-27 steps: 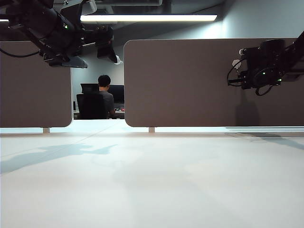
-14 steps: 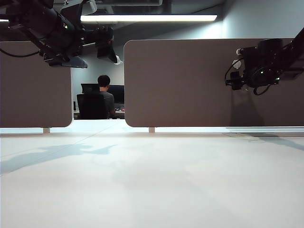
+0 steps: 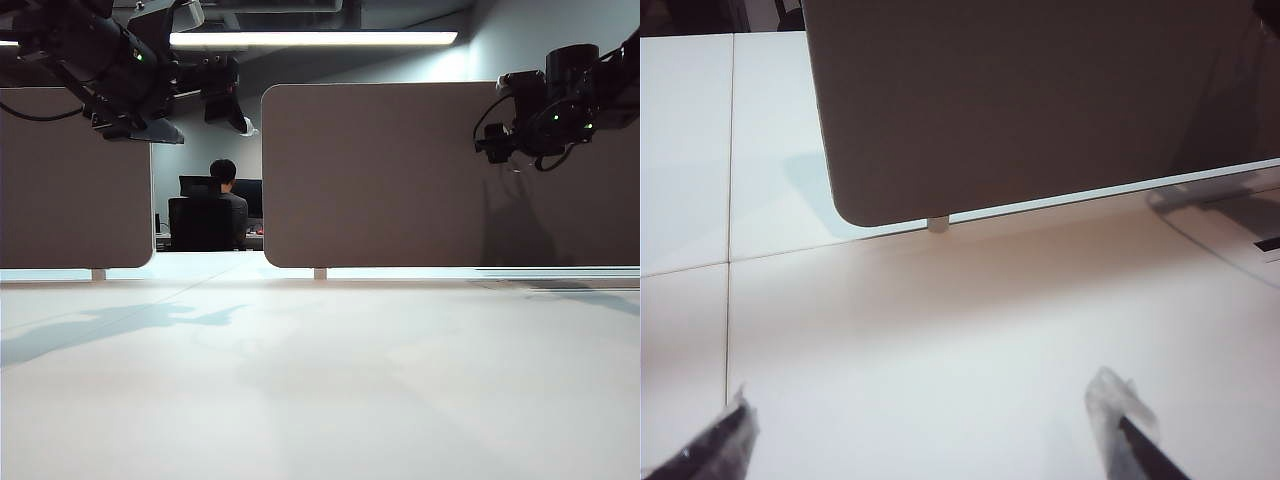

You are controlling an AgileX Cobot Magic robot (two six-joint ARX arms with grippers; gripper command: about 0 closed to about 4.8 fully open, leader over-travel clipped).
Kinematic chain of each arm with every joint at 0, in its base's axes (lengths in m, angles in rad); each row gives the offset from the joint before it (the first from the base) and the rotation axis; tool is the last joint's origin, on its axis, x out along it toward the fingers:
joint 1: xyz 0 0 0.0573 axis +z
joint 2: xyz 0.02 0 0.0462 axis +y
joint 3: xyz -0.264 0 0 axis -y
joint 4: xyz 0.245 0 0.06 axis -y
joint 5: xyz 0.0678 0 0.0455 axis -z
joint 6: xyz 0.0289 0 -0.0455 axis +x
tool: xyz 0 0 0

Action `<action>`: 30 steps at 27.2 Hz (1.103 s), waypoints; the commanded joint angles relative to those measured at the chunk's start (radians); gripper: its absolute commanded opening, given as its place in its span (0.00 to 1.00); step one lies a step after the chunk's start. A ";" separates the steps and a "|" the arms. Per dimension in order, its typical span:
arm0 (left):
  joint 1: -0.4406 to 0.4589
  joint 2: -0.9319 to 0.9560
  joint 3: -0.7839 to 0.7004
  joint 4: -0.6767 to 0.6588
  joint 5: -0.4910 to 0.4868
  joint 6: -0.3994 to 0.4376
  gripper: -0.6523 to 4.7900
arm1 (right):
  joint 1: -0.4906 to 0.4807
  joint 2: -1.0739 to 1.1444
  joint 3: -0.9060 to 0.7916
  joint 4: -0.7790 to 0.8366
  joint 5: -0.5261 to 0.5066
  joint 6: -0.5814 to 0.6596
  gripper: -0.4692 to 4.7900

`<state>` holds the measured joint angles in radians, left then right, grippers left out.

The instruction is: Hang the earring on the hook.

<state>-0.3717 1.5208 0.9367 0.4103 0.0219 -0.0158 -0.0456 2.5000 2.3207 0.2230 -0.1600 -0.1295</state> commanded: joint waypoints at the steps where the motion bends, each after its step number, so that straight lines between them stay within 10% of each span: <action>1: -0.001 -0.003 0.004 -0.011 0.000 0.000 1.00 | 0.001 -0.020 0.005 -0.011 -0.039 -0.001 0.64; 30: -0.001 -0.004 0.004 -0.043 0.000 -0.022 1.00 | 0.024 -0.008 0.004 -0.050 -0.086 -0.018 0.58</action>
<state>-0.3717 1.5204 0.9367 0.3607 0.0223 -0.0349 -0.0265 2.4928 2.3207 0.1814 -0.2398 -0.1467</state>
